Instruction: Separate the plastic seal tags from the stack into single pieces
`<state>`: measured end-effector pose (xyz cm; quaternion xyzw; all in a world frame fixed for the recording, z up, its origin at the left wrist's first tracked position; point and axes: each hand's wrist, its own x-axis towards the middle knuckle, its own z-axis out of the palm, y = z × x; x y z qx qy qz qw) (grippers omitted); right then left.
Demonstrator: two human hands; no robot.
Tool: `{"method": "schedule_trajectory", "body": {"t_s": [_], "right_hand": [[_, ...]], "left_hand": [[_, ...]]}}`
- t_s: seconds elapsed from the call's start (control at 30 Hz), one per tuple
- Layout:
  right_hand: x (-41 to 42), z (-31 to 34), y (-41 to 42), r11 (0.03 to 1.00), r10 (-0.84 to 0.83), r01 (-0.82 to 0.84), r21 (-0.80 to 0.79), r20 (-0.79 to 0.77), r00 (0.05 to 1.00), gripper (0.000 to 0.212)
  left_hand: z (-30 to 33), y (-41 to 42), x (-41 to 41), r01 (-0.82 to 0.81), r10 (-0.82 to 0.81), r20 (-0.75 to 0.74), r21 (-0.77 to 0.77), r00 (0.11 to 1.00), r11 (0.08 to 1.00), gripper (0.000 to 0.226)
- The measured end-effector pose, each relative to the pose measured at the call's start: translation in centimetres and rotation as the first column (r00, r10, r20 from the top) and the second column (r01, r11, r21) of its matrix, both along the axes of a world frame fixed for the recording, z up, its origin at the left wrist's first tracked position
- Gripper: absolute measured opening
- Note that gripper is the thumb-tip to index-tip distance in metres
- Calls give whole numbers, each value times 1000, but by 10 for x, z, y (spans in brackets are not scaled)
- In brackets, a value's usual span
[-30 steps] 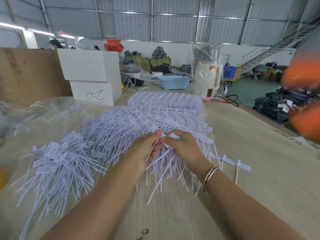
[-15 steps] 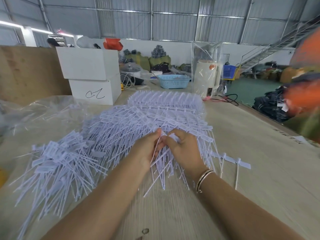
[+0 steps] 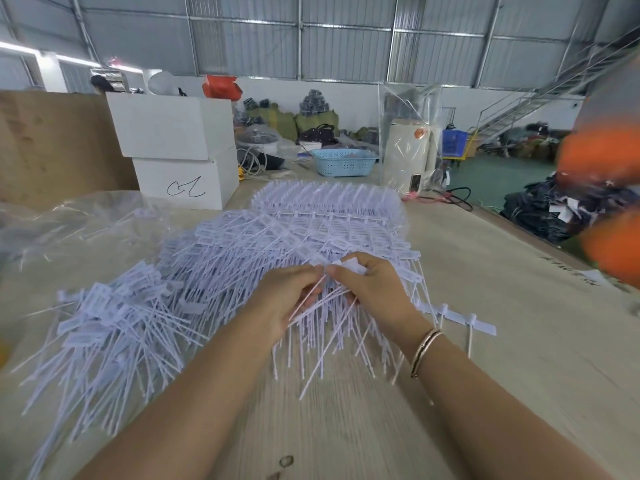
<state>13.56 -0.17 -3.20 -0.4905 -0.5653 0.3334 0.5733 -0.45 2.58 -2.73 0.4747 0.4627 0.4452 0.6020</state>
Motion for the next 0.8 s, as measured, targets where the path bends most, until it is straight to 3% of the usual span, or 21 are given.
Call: {"method": "schedule_trajectory", "body": {"t_s": [0.1, 0.17, 0.3, 0.4, 0.47, 0.53, 0.6, 0.63, 0.67, 0.73, 0.8], "right_hand": [[-4, 0, 4, 998, -63, 63, 17, 24, 998, 24], [-3, 2, 6, 996, -84, 84, 5, -18, 996, 24], [1, 3, 9, 996, -71, 65, -58, -103, 992, 18], [2, 3, 12, 994, -63, 51, -93, -132, 989, 11], [6, 4, 13, 991, -70, 56, -121, -113, 991, 10], [10, 6, 13, 992, -46, 35, -122, -95, 994, 12], [12, 7, 13, 995, -4, -3, -95, -77, 997, 13], [13, 7, 14, 997, 12, -17, -79, -62, 998, 13], [12, 8, 12, 997, 29, -33, -73, -52, 998, 13], [9, 8, 12, 995, 59, -62, -74, -45, 997, 12], [6, 6, 12, 992, 74, -77, -102, -35, 997, 8]], "left_hand": [[2, -2, -3, -43, 64, -161, 133, 985, 990, 16], [7, -4, -6, 30, 33, -299, 205, 954, 978, 19], [18, -10, -8, 342, -257, -481, 96, 838, 935, 20], [24, -9, -21, 401, -319, -510, 56, 799, 914, 28], [30, -6, -31, 287, -203, -445, 131, 872, 949, 30], [28, -1, -37, 30, 91, -401, 286, 912, 958, 34], [21, 5, -35, -12, 292, -579, 437, 761, 899, 42], [17, 6, -32, 50, 278, -655, 435, 702, 899, 45], [15, 7, -29, 87, 225, -681, 392, 697, 916, 44], [16, 10, -22, 94, 104, -592, 294, 799, 951, 39], [18, 10, -13, 36, 97, -456, 274, 885, 961, 30]]}}
